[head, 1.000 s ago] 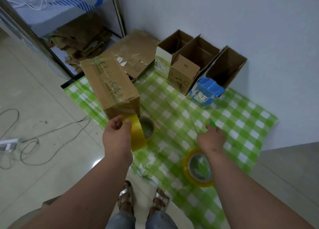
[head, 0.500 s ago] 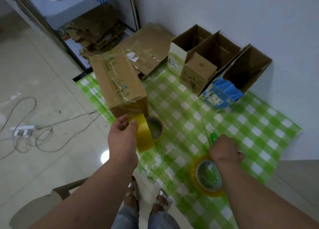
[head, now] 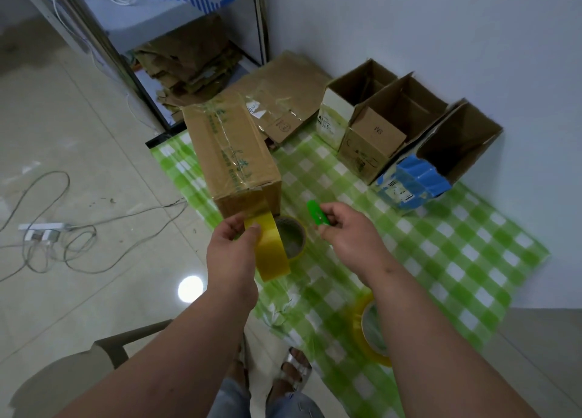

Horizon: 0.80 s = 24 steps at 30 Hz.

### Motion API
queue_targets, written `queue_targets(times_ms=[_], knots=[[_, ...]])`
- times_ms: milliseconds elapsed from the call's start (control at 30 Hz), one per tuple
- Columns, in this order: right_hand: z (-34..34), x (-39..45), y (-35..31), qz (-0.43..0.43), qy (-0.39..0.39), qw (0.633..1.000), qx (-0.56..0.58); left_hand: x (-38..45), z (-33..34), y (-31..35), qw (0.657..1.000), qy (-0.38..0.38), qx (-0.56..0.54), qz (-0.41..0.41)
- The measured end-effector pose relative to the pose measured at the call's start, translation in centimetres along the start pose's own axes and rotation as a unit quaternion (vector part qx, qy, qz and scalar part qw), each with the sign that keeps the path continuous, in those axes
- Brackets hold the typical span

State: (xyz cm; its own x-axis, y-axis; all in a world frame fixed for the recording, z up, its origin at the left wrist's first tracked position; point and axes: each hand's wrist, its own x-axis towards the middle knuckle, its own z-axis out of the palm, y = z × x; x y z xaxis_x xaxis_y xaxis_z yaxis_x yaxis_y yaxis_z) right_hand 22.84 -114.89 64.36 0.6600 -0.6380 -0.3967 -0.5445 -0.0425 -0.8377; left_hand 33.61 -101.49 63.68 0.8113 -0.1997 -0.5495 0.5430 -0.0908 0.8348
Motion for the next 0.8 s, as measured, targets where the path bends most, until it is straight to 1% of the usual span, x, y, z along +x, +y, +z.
queue_targets(times_ms=[167,400,500,567,667,800], knots=[[0.6,-1.0,-2.6,-0.062,-0.056,0.996,0.027,0.2,-0.1,0.2,1.0,-0.009,-0.01,-0.009],[1.6,-0.8,-3.8,-0.072,-0.083,0.993,0.042,0.4,-0.2,0.5,0.999,-0.019,-0.021,-0.019],[2.1,-0.3,-3.9,-0.087,-0.075,0.993,-0.019,0.5,-0.3,0.6,0.999,-0.021,-0.03,-0.029],[2.3,0.2,-4.0,-0.1,-0.071,0.988,-0.088,0.7,-0.5,0.6,0.999,-0.021,-0.031,-0.036],[2.7,0.7,-4.5,-0.138,-0.067,0.968,-0.2,1.0,-0.5,0.5,0.999,-0.014,-0.026,-0.042],[3.1,1.0,-5.2,-0.171,-0.067,0.937,-0.296,1.2,-0.5,0.4,0.999,-0.003,-0.017,-0.044]])
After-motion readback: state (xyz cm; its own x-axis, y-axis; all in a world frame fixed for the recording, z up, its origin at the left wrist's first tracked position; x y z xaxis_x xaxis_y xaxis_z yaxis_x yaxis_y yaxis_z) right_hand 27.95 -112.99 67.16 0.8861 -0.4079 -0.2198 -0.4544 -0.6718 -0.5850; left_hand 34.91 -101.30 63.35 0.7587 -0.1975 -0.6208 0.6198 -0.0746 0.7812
